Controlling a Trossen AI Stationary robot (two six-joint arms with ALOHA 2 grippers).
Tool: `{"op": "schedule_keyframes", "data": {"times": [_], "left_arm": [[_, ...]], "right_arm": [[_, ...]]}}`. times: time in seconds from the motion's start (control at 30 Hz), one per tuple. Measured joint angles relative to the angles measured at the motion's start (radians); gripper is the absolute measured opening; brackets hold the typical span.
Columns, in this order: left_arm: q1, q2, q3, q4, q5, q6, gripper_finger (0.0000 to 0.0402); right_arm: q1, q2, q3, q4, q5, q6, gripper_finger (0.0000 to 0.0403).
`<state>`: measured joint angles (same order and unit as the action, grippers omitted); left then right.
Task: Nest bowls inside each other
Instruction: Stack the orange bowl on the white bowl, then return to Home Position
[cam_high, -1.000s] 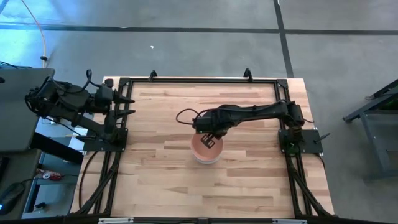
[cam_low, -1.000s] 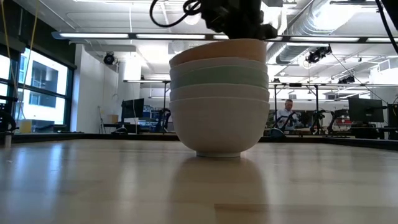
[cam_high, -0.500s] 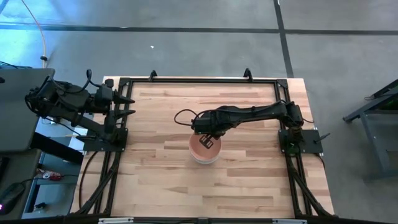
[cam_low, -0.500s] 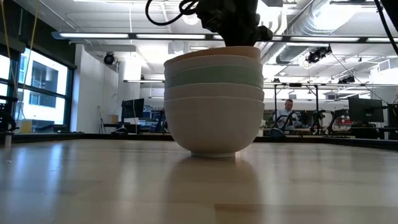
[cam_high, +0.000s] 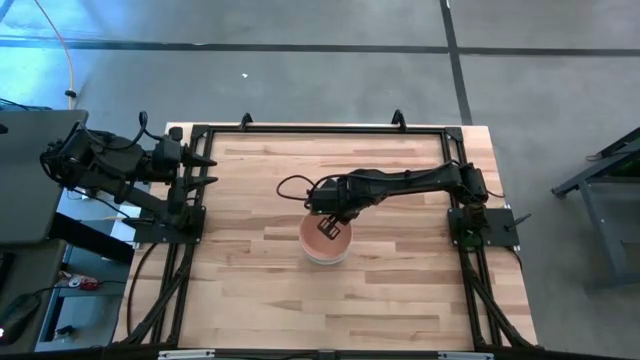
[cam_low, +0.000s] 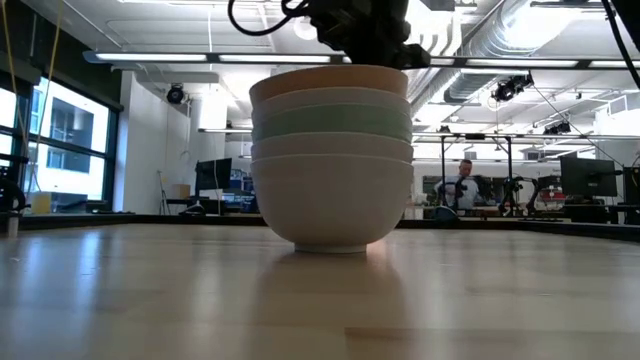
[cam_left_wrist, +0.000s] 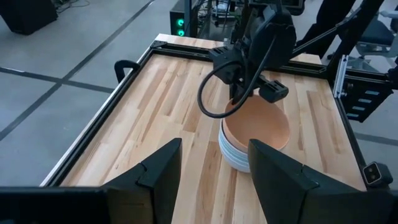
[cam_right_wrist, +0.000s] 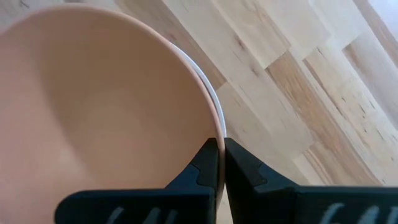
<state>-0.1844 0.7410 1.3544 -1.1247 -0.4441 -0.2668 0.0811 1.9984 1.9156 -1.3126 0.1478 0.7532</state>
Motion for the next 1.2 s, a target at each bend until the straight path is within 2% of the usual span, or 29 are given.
{"op": "schedule_keyframes", "data": {"times": [0.3,0.6,0.7,0.97,1.2], "left_arm": [[0.000,0.000,0.000,0.000,0.000,0.000,0.0174],[0.000,0.000,0.000,0.000,0.014,-0.003,0.0174],[0.000,0.000,0.000,0.000,0.014,-0.003,0.0174],[0.000,0.000,0.000,0.000,0.014,-0.003,0.0174],[0.000,0.000,0.000,0.003,0.014,-0.003,0.0174]], "right_arm": [[0.000,0.028,0.000,0.013,-0.053,-0.021,0.0000],[0.010,0.038,0.000,0.039,-0.052,-0.024,0.0002],[0.014,0.038,0.000,0.037,-0.051,-0.023,0.0023],[0.021,0.031,0.000,0.036,-0.044,-0.021,0.0112],[0.022,-0.035,0.000,0.039,-0.004,-0.021,0.0134]]}}
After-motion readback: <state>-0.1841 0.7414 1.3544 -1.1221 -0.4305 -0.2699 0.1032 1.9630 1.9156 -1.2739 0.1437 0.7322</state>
